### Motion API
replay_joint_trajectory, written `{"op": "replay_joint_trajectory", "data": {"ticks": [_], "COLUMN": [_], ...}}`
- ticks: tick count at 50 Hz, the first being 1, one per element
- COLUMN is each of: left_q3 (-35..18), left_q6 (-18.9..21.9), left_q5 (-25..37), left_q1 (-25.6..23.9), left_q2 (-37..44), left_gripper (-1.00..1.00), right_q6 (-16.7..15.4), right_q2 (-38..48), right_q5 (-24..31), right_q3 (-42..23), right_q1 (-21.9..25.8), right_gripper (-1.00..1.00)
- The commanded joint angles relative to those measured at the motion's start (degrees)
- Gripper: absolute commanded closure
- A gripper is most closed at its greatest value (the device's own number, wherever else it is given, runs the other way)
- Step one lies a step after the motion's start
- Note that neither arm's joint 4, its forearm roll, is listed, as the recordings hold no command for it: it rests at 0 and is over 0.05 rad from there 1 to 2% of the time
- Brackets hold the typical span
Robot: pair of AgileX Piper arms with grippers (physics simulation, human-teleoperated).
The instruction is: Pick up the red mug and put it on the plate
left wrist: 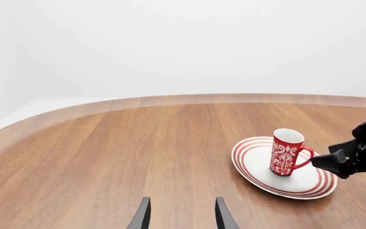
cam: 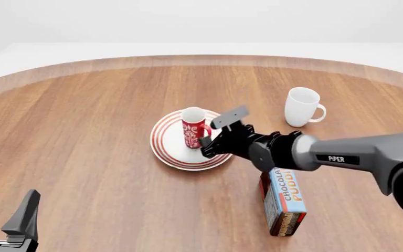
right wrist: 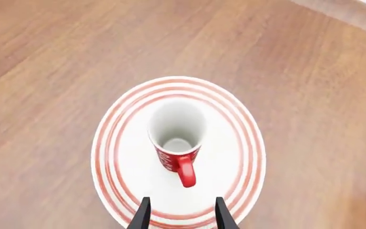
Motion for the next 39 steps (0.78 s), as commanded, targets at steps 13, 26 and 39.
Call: {"op": "replay_joint_trajectory", "data": {"ticks": [13,26,39], "left_q3": [0.0,0.0,0.0], "left_q6": [0.0,0.0,0.0], "left_q5": [0.0,0.0,0.0], "left_q1": [0.0,0.0,0.0], "left_q2": [0.0,0.0,0.0], "left_gripper": [-1.00,-1.00,-1.00], "right_q6": [0.5,0.6,0.9], "right_q2": [-10.9,-16.8,-22.7], "right_q5": [0.2,0.7,2.3], "right_q3": [7.4,10.7,13.6], "right_q1": [0.3,0.2,1.8], "right_gripper": [-1.00,-1.00,-1.00]}}
